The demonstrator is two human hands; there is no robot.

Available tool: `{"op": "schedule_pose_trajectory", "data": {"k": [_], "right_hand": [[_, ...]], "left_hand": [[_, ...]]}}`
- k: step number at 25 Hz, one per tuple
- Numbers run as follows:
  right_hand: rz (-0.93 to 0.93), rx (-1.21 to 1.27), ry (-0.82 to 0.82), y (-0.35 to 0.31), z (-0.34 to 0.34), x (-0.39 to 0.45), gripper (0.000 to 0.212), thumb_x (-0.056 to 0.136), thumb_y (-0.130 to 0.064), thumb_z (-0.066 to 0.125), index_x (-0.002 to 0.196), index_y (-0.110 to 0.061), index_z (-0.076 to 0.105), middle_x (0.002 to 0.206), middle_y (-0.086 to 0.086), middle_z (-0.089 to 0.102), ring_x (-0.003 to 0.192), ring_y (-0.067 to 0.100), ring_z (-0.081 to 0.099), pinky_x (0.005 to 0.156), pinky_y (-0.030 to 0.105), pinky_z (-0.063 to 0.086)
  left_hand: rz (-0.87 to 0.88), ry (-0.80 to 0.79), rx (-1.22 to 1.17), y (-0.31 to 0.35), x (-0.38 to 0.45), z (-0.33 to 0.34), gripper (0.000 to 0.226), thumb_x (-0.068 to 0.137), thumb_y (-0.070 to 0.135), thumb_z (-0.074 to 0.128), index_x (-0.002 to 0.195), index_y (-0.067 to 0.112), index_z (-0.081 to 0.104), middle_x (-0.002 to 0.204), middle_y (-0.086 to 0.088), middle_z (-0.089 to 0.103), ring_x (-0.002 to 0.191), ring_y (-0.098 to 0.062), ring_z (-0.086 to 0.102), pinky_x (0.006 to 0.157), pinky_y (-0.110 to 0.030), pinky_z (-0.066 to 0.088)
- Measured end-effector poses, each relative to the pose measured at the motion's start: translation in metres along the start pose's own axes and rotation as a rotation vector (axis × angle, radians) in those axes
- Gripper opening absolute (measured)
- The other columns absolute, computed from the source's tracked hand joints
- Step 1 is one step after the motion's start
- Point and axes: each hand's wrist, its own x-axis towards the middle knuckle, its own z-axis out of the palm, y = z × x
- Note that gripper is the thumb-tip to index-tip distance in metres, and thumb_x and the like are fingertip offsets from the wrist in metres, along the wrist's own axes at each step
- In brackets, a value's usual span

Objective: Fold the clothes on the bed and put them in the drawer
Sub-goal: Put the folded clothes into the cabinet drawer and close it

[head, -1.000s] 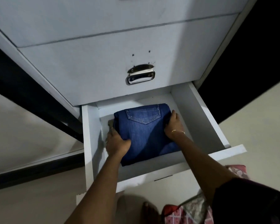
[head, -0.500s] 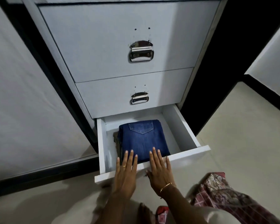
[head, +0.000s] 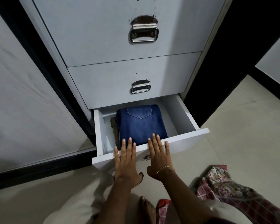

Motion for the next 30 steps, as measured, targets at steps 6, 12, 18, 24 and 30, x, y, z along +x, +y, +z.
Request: {"op": "schedule_pose_trajectory", "data": {"k": [6, 12, 18, 24, 30], "right_hand": [[-0.028, 0.001, -0.012, 0.001, -0.015, 0.075, 0.109, 0.082, -0.060, 0.049, 0.137, -0.011, -0.031, 0.138, 0.011, -0.042, 0.128, 0.027, -0.037, 0.109, 0.049, -0.016], [-0.026, 0.049, 0.090, -0.004, -0.020, 0.151, 0.104, 0.085, -0.052, 0.049, 0.131, -0.010, -0.035, 0.139, 0.013, -0.042, 0.130, 0.028, -0.036, 0.110, 0.050, -0.014], [0.082, 0.127, 0.126, -0.021, -0.020, 0.188, 0.104, 0.085, -0.048, 0.049, 0.130, -0.006, -0.036, 0.144, 0.015, -0.039, 0.136, 0.032, -0.031, 0.108, 0.052, -0.017], [0.070, 0.180, 0.177, -0.017, -0.007, 0.202, 0.107, 0.088, -0.043, 0.053, 0.124, -0.012, -0.043, 0.141, 0.012, -0.042, 0.138, 0.033, -0.029, 0.109, 0.057, -0.012], [0.126, 0.216, 0.181, -0.023, -0.003, 0.223, 0.105, 0.090, -0.044, 0.047, 0.114, -0.012, -0.050, 0.147, 0.020, -0.034, 0.137, 0.035, -0.030, 0.102, 0.067, -0.014]], "left_hand": [[0.099, -0.011, 0.000, -0.035, 0.071, -0.028, 0.120, 0.076, 0.071, 0.052, 0.136, 0.012, -0.033, 0.140, -0.006, -0.045, 0.129, -0.027, -0.041, 0.101, -0.049, -0.027], [0.086, 0.126, 0.069, -0.061, 0.142, -0.038, 0.121, 0.076, 0.073, 0.049, 0.141, 0.009, -0.030, 0.142, -0.009, -0.044, 0.131, -0.029, -0.040, 0.107, -0.053, -0.022], [-0.075, 0.321, 0.153, -0.061, 0.183, -0.023, 0.117, 0.079, 0.076, 0.034, 0.123, 0.006, -0.049, 0.129, -0.015, -0.056, 0.127, -0.036, -0.041, 0.105, -0.058, -0.020], [-0.087, 0.453, 0.177, -0.066, 0.201, -0.008, 0.115, 0.080, 0.078, 0.029, 0.126, 0.008, -0.050, 0.130, -0.013, -0.058, 0.118, -0.036, -0.054, 0.096, -0.056, -0.032], [-0.136, 0.499, 0.185, -0.070, 0.223, -0.003, 0.113, 0.078, 0.082, 0.021, 0.127, 0.007, -0.048, 0.127, -0.013, -0.060, 0.115, -0.036, -0.056, 0.093, -0.057, -0.034]]}}
